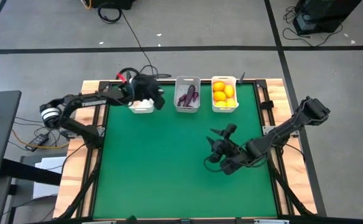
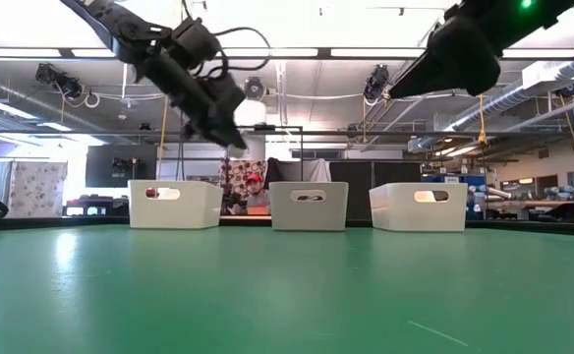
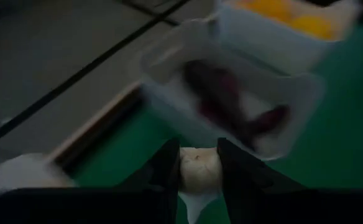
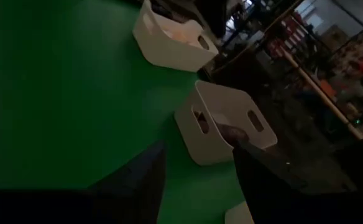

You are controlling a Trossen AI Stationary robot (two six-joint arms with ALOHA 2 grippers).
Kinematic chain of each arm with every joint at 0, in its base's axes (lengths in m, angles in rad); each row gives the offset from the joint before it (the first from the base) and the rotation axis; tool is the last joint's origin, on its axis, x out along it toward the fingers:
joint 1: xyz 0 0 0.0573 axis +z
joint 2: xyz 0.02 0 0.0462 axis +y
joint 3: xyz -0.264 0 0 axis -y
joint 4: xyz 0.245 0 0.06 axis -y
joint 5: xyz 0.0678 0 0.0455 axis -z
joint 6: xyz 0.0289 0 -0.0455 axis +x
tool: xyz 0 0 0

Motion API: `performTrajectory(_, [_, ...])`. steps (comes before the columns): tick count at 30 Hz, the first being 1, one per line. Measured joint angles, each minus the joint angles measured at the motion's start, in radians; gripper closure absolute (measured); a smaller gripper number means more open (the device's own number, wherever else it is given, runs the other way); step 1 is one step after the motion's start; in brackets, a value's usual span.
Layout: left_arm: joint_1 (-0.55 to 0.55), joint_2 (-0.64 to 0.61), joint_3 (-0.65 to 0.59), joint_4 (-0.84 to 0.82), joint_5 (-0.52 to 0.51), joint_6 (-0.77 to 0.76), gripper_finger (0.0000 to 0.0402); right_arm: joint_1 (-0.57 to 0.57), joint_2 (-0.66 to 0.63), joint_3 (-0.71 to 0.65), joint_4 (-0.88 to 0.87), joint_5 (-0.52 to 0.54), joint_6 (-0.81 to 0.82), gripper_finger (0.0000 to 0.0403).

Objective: Sort produce into baskets
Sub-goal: Put the garlic into the left white bin, then return to home position

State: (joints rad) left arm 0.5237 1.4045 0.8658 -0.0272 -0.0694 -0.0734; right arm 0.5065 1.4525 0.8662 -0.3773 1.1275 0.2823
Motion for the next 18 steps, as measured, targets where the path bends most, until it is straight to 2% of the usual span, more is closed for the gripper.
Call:
performTrajectory(4, [0.069, -0.024, 0.0, -0.108, -0.075, 0.007, 0.0304, -0.03, 0.0, 0.0, -0.025, -0.022, 0.031, 0.0204])
performTrajectory(8, [0.111, -0.024, 0.0, -0.202, -0.252, -0.052, 0.0293, -0.056, 0.0, 0.0, -0.043, -0.055, 0.079, 0.0204])
performTrajectory(11, [0.12, -0.024, -0.021, -0.222, -0.373, -0.068, 0.0267, -0.069, 0.0, 0.0, -0.049, -0.1, 0.086, 0.0203])
performTrajectory(18, [0.108, -0.024, -0.055, -0.216, -0.375, -0.065, 0.0187, -0.082, 0.0, 0.0, -0.051, -0.127, 0.086, 0.0203])
